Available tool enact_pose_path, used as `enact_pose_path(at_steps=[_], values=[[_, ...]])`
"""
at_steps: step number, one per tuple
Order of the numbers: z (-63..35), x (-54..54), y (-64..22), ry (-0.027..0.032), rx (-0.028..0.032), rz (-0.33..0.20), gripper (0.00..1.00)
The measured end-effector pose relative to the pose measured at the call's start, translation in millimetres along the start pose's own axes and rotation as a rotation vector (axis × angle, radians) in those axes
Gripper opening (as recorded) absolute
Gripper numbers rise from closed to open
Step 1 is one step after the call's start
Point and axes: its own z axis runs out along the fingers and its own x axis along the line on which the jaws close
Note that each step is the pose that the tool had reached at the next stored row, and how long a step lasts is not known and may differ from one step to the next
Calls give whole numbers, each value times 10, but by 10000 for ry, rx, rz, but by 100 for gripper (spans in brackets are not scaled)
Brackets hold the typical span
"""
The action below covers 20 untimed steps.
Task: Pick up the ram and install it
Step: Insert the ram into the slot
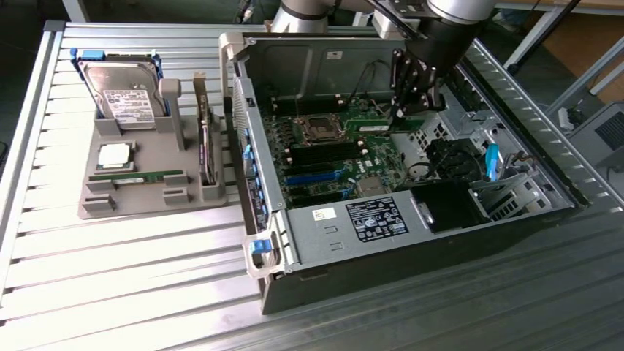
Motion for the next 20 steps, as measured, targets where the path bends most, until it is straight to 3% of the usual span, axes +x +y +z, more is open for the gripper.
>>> enact_pose_path(at_steps=[20], values=[[112,-3,-1,0,0,0,11]])
